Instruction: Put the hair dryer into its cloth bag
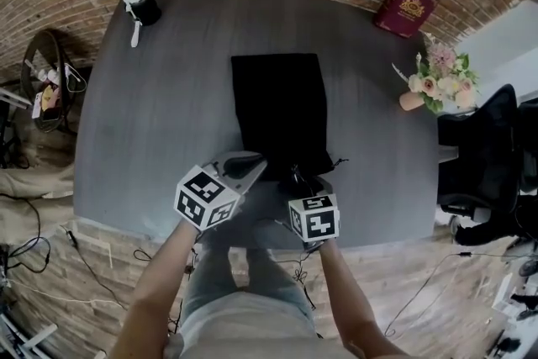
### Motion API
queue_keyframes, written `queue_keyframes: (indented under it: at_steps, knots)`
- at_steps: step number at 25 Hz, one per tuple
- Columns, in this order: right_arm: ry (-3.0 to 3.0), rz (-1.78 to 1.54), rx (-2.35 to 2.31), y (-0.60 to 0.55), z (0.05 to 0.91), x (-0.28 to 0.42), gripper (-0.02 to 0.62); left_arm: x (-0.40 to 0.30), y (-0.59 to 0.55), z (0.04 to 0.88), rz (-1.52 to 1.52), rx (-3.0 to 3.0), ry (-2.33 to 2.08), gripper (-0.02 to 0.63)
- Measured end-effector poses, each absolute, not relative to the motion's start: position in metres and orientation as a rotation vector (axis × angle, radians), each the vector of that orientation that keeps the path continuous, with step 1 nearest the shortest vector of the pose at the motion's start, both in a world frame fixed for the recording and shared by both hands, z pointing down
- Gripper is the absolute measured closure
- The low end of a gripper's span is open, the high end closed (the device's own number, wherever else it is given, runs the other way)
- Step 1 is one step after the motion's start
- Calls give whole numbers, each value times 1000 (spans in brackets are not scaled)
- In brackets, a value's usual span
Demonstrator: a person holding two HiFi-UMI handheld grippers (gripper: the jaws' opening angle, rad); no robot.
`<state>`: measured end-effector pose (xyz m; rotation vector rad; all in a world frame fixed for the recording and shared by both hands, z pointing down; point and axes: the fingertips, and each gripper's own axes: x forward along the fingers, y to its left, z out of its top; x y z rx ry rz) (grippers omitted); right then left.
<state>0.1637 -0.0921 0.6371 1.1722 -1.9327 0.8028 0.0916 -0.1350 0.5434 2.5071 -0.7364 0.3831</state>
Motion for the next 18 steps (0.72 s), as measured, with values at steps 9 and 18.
queue_keyframes:
  at_steps: [9,18]
  knots:
    - [-1800,749,1055,-96,637,157,383,94,-135,544,368,2497,-748,584]
    - [-2073,1018,1170,-102,618,142,407,93,-134,538,373,2510,-726,584]
